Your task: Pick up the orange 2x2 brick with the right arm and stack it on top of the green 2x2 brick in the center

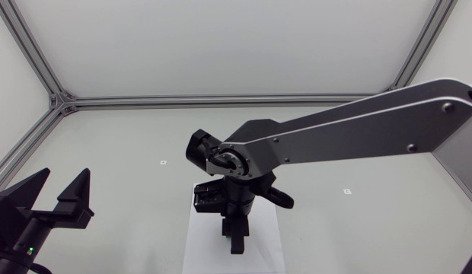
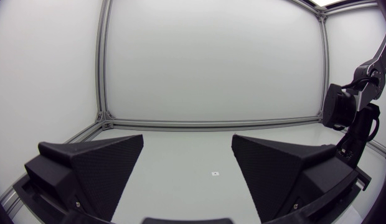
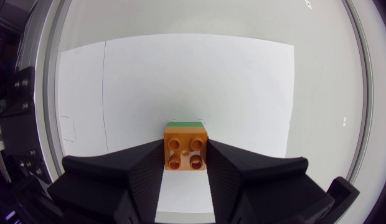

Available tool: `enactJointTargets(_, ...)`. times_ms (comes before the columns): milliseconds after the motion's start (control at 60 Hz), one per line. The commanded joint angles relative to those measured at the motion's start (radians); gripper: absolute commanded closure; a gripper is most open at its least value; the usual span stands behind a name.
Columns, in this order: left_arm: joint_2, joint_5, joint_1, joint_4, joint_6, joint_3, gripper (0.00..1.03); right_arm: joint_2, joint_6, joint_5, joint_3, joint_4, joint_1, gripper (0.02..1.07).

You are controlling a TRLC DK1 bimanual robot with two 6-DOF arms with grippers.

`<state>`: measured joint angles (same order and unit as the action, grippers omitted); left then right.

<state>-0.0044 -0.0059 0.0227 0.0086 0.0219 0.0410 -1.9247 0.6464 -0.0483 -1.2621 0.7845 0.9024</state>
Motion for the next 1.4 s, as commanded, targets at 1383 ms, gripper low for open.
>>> enactJointTargets(1383, -0.008, 0.004, -0.003, -0.015, -0.013, -0.041, 0.04, -0.016, -0.045, -0.005, 0.03, 0.009, -0.007, 0.71)
